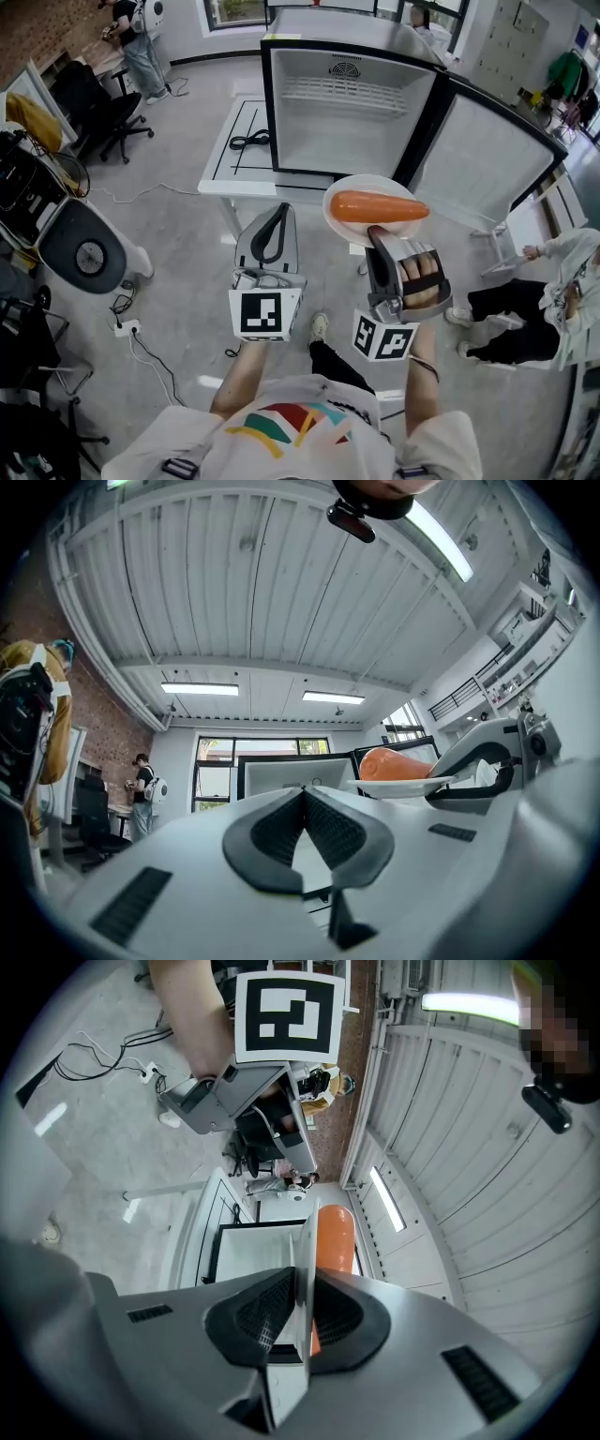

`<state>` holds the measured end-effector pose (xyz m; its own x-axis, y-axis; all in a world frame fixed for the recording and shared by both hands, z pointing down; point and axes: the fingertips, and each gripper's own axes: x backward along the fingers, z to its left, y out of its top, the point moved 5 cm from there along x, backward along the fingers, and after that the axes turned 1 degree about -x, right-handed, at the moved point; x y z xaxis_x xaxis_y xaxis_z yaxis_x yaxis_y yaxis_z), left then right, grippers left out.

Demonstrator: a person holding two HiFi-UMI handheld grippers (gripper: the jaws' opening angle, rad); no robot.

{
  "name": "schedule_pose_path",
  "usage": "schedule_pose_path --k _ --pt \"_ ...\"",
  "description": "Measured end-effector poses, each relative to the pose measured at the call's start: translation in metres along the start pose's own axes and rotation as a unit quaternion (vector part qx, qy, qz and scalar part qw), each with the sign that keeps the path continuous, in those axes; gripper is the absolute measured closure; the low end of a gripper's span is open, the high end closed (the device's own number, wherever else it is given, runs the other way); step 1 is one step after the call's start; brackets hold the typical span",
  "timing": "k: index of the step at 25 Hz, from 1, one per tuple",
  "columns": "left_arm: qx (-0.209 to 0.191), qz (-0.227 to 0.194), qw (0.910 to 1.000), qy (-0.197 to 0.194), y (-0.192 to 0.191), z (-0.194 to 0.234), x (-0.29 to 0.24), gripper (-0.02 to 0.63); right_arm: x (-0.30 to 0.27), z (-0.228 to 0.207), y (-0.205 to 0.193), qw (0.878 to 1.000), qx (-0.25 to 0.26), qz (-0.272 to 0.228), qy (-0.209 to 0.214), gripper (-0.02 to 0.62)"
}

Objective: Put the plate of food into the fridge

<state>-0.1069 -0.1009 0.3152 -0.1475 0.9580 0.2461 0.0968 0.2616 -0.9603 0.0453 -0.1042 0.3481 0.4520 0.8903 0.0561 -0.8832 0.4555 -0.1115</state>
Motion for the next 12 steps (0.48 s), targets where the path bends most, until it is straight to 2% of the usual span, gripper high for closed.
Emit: schedule_pose_path --k 12 --pt "0.000 0.007 0.9999 0.008 -0.018 0.011 -0.089 0.600 -0.083 0.001 -0.039 1.000 -0.003 -0.011 0.017 0.555"
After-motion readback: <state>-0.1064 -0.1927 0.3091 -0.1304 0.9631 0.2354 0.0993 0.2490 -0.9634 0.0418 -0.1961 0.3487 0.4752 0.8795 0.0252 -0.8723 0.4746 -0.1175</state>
